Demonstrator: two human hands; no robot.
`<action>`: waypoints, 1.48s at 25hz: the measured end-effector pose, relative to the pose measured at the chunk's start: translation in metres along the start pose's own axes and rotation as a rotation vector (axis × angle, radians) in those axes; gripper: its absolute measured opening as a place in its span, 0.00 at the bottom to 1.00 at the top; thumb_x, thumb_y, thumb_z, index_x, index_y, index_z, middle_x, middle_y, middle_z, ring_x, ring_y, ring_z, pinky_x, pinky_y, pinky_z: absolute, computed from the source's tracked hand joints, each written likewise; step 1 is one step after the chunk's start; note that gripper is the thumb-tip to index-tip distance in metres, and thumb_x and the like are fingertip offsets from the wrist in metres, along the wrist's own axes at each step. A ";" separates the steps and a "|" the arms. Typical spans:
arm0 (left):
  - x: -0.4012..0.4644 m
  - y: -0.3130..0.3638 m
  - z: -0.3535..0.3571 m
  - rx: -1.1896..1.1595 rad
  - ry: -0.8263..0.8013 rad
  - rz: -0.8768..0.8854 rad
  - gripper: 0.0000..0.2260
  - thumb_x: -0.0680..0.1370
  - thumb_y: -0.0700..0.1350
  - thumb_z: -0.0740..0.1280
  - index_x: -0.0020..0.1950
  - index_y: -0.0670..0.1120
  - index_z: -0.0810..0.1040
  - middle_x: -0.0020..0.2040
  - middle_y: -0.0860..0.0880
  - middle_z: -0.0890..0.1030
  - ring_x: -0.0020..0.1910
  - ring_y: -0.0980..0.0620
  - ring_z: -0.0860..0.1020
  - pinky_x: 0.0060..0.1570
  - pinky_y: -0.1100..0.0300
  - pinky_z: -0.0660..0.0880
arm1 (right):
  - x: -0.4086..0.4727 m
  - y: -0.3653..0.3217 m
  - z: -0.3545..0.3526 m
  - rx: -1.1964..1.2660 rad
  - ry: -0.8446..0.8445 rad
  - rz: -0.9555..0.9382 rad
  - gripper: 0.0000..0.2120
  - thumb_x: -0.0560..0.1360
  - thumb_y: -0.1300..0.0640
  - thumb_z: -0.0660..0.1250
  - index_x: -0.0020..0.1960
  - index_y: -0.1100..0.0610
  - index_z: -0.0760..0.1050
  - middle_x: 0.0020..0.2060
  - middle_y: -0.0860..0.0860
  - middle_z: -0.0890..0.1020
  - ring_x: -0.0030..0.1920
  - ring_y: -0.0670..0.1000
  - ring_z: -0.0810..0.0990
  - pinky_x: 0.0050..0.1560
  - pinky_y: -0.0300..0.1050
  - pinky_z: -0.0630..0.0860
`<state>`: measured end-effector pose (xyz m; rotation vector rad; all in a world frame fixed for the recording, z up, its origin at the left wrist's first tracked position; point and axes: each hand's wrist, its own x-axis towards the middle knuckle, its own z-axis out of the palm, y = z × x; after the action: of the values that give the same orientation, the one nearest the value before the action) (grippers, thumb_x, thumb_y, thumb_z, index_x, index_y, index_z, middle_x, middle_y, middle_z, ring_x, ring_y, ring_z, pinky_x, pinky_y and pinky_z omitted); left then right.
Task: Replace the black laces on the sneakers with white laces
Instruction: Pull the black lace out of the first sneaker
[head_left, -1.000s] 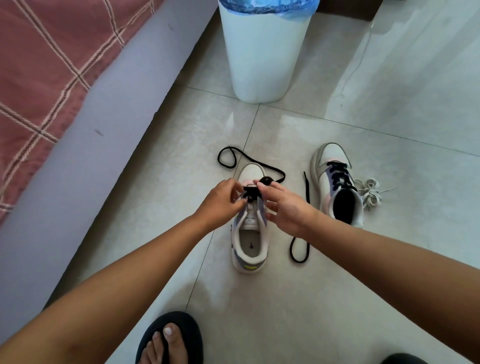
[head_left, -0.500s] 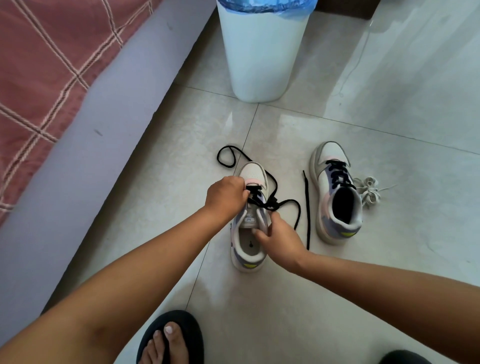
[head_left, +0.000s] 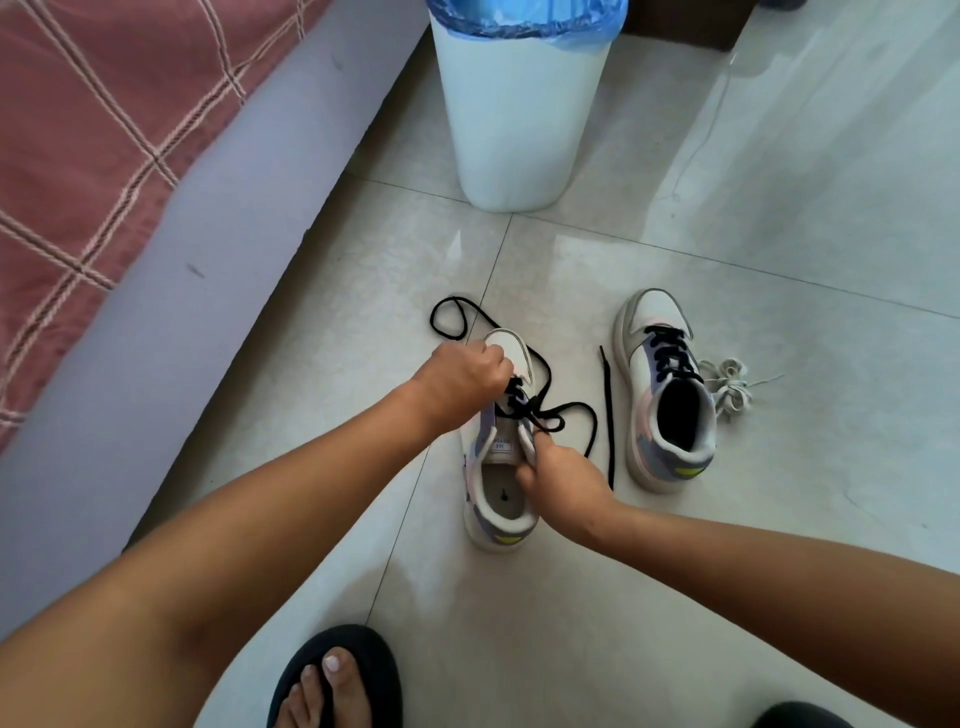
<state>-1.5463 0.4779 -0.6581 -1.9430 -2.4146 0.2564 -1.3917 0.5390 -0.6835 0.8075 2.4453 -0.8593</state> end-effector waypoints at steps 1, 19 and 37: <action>-0.004 -0.003 0.006 -0.081 0.027 -0.031 0.14 0.53 0.35 0.75 0.31 0.44 0.73 0.29 0.48 0.74 0.25 0.49 0.74 0.24 0.67 0.59 | 0.000 0.001 0.000 0.015 -0.001 -0.001 0.15 0.78 0.55 0.57 0.61 0.61 0.66 0.54 0.60 0.79 0.54 0.62 0.77 0.44 0.48 0.69; -0.009 -0.002 0.018 -0.808 -0.182 -0.757 0.09 0.75 0.50 0.67 0.43 0.44 0.74 0.40 0.47 0.77 0.39 0.47 0.77 0.36 0.58 0.71 | 0.008 0.006 -0.006 0.165 -0.009 0.049 0.12 0.76 0.54 0.61 0.55 0.61 0.70 0.50 0.59 0.79 0.49 0.59 0.77 0.41 0.45 0.68; -0.012 -0.006 0.021 -1.223 -0.394 -0.961 0.11 0.78 0.46 0.61 0.37 0.44 0.73 0.39 0.44 0.78 0.35 0.47 0.76 0.34 0.61 0.67 | 0.015 0.005 -0.009 0.175 0.004 0.045 0.12 0.75 0.54 0.61 0.54 0.60 0.73 0.47 0.57 0.79 0.47 0.58 0.77 0.41 0.45 0.69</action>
<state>-1.5518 0.4631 -0.6766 -0.4215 -3.8356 -1.1861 -1.4020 0.5538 -0.6875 0.9221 2.3701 -1.0670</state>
